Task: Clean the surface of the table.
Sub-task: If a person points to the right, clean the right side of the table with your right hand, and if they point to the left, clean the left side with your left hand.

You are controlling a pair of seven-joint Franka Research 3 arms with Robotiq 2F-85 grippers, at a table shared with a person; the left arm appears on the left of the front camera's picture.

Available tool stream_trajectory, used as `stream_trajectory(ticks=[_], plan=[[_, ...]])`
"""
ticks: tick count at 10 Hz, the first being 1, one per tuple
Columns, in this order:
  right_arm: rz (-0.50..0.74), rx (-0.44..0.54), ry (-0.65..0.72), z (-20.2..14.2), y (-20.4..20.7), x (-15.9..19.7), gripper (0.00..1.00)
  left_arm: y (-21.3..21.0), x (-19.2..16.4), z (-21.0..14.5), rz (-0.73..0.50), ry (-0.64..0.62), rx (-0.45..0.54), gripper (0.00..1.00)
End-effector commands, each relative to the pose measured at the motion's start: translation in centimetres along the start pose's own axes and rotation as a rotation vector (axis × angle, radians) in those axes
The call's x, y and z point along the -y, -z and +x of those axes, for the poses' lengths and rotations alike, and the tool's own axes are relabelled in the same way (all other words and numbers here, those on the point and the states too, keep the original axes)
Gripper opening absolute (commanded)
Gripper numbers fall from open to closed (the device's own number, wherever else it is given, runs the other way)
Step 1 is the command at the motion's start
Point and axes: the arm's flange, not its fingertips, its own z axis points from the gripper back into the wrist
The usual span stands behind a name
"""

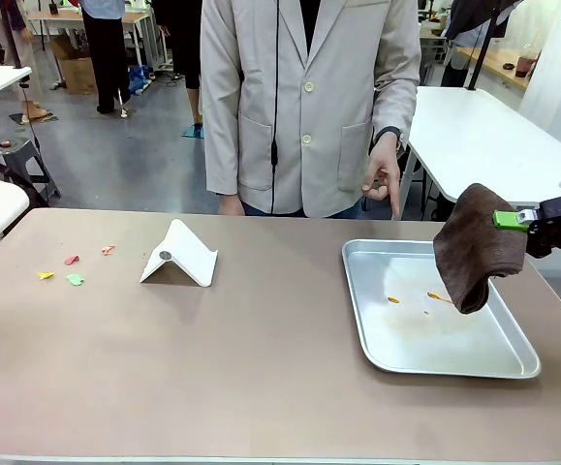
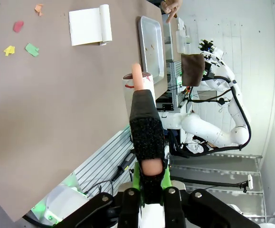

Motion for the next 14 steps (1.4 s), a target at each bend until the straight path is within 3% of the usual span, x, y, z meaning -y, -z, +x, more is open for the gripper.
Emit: stream_trajectory(ticks=[1,4,5,6,9,10,14], plan=[[0.012,-0.005,-0.003,0.1,0.2,-0.4,0.0,-0.2,0.7,0.0,-0.016,-0.005,0.02,0.0],[0.012,-0.005,-0.003,0.1,0.2,-0.4,0.0,-0.2,0.7,0.0,-0.016,-0.005,0.02,0.0],[0.0,0.0,0.0,0.0,0.0,0.0,0.07,-0.2,0.7,0.0,-0.016,-0.005,0.02,0.0],[-0.013,-0.05,0.0,0.0,0.0,0.3,0.07,-0.2,0.7,0.0,-0.016,-0.005,0.02,0.0],[-0.313,-0.166,-0.013,0.9,-2.0,-0.1,0.07,-0.2,0.7,0.0,-0.016,-0.005,0.02,0.0],[-0.36,-0.193,-0.018,1.4,-2.7,-0.3,0.07,-0.2,0.7,0.0,-0.016,-0.005,0.02,0.0],[-0.786,-0.228,-0.106,4.1,-3.9,1.1,0.07,-0.2,0.7,0.0,-0.016,-0.005,0.02,0.0]])
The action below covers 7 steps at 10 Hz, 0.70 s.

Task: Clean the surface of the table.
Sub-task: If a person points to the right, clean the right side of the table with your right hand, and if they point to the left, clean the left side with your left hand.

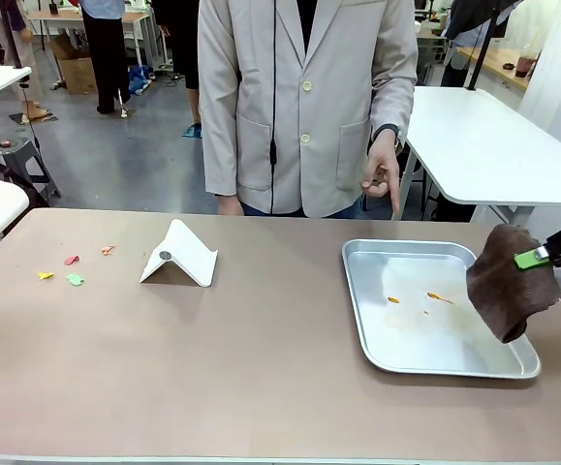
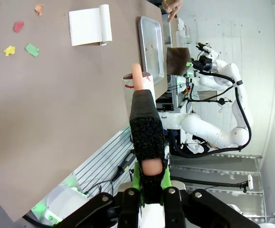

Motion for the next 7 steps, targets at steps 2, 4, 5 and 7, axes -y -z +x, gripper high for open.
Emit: stream_trajectory(ticks=[2,4,5,7], plan=[[-0.207,-0.039,-0.062,1.9,2.5,0.1,0.07,-0.2,0.7,0.0,-0.016,-0.005,0.018,0.0],[-0.269,-0.003,-0.081,3.7,3.4,1.0,0.07,-0.2,0.7,0.0,-0.016,-0.005,0.018,0.0],[-0.31,-0.006,-0.064,4.3,3.8,1.6,0.07,-0.2,0.7,0.0,-0.016,-0.005,0.018,0.0],[-0.358,0.005,-0.051,4.9,4.1,2.3,0.07,-0.2,0.7,0.0,-0.016,-0.005,0.018,0.0]])
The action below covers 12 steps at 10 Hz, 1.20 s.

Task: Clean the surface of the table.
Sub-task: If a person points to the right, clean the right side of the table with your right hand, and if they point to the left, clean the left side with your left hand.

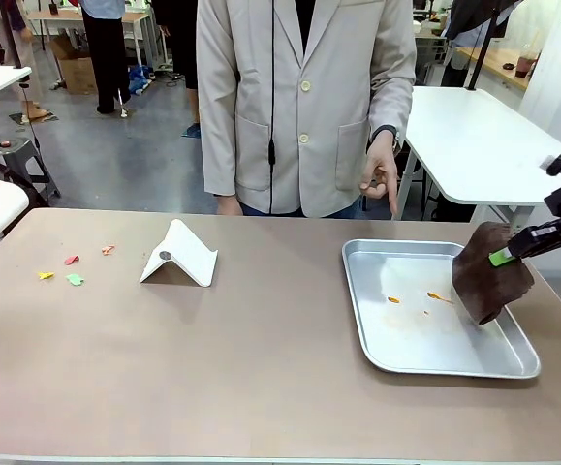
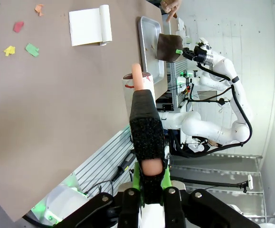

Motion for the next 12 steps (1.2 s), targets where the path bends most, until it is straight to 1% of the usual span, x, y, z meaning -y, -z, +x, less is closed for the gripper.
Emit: stream_trajectory(ticks=[1,6,8,10,12], plan=[[-0.043,-0.011,0.034,0.7,-0.1,0.3,0.07,-0.2,0.7,0.0,-0.016,-0.005,0.018,0.0],[-0.048,0.003,0.07,0.5,0.7,1.1,0.07,-0.2,0.7,0.0,-0.016,-0.005,0.018,0.0],[-0.065,0.007,0.082,0.7,2.1,1.7,0.07,-0.2,0.7,0.0,-0.016,-0.005,0.018,0.0],[-0.091,-0.018,0.088,1.1,4.0,2.2,0.07,-0.2,0.7,0.0,-0.016,-0.005,0.018,0.0],[-0.077,-0.032,0.095,1.3,6.2,2.3,0.07,-0.2,0.7,0.0,-0.016,-0.005,0.018,0.0]])
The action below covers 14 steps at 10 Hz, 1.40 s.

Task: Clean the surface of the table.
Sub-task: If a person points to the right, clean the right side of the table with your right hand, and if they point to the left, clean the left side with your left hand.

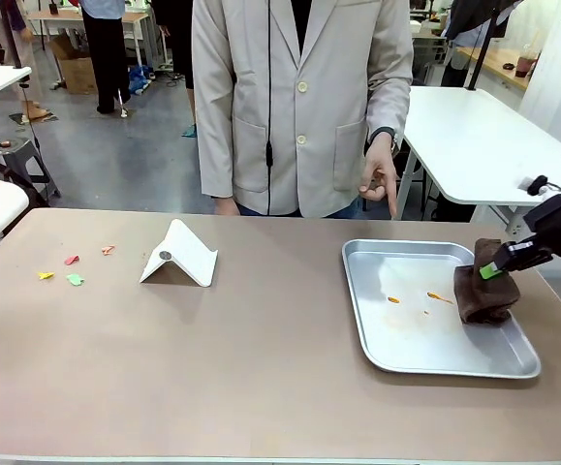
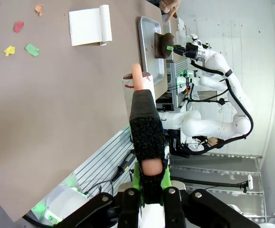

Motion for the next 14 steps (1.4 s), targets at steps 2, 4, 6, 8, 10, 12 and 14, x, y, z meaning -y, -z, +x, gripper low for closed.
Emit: stream_trajectory(ticks=[2,4,6,8,10,12,14], plan=[[0.001,0.007,0.022,1.2,3.1,-0.3,0.07,-0.2,0.7,0.0,-0.016,-0.005,0.018,0.0],[-0.015,-0.016,0.014,1.1,4.3,-0.8,0.07,-0.2,0.7,0.0,-0.016,-0.005,0.018,0.0],[-0.032,-0.031,0.004,0.9,5.2,-1.4,0.07,-0.2,0.7,0.0,-0.016,-0.005,0.018,0.0],[-0.021,-0.042,0.008,0.9,6.2,-1.6,0.07,-0.2,0.7,0.0,-0.016,-0.005,0.018,0.0],[0.035,-0.073,0.025,0.8,7.7,-1.9,0.07,-0.2,0.7,0.0,-0.016,-0.005,0.018,0.0],[0.098,-0.092,0.015,0.8,8.5,-2.9,0.07,-0.2,0.7,0.0,-0.016,-0.005,0.018,0.0],[0.152,-0.095,0.013,0.8,9.3,-3.7,0.07,-0.2,0.7,0.0,-0.016,-0.005,0.018,0.0]])
